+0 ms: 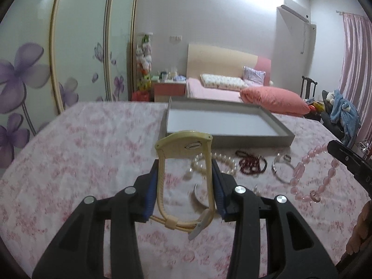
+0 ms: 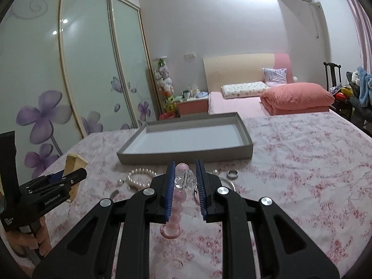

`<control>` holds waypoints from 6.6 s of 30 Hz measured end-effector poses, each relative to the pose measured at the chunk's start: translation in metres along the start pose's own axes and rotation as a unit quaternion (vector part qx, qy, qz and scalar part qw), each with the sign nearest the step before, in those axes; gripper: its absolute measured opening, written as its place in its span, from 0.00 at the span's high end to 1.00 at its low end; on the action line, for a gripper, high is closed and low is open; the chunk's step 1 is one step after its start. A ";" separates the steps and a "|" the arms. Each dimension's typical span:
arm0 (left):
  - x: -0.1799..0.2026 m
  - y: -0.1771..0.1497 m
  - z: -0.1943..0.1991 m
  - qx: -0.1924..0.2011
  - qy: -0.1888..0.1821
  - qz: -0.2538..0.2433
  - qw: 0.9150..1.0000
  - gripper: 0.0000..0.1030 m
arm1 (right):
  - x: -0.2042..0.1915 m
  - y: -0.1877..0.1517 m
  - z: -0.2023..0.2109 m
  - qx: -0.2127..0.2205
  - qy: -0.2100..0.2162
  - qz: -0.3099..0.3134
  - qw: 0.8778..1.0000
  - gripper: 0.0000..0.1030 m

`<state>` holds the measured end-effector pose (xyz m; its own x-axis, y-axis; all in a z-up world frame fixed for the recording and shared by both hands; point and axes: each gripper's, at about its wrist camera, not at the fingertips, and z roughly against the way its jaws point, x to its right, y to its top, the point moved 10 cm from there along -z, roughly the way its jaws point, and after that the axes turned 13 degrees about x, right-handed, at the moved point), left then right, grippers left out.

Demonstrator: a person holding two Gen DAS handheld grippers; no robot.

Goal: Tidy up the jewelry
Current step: 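Carry the watch into the grey tray with left while right grasps and places the pink bead bracelet there, then open the left gripper to release the watch in the tray while right withdraws, then grasp the silver hoop bangle with right while left grasps the silver cuff bangle, then carry both bangles into the tray, right releasing onto the pink bracelet, left onto the watch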

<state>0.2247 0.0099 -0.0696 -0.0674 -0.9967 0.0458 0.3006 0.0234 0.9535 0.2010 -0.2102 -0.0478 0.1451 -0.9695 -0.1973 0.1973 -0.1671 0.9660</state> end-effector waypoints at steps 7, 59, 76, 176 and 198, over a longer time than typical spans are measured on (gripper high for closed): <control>0.013 0.022 -0.012 0.027 0.003 -0.018 0.999 0.60 | -0.002 0.021 -0.008 0.032 -0.002 0.015 0.999 0.81; 0.050 0.028 -0.237 -0.094 -0.013 -0.030 0.995 0.59 | 0.059 -0.011 -0.216 -0.113 -0.091 -0.032 0.989 0.59; 0.012 0.045 -0.212 -0.081 0.003 0.020 0.996 0.35 | 0.061 0.026 -0.177 -0.067 -0.079 -0.033 0.994 0.59; -0.041 -0.014 -0.044 -0.068 0.028 0.002 0.997 0.38 | -0.003 -0.010 -0.037 -0.038 -0.024 0.053 0.998 0.32; 0.011 0.057 -0.021 0.092 0.010 -0.027 0.995 0.38 | -0.015 0.052 -0.020 0.138 -0.030 0.061 0.988 0.31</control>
<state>0.2613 -0.0010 -0.0212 -0.0591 -0.9982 -0.0104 0.1180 -0.0174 0.9929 0.2284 -0.2005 0.0026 0.0916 -0.9930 -0.0751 -0.0908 -0.0834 0.9924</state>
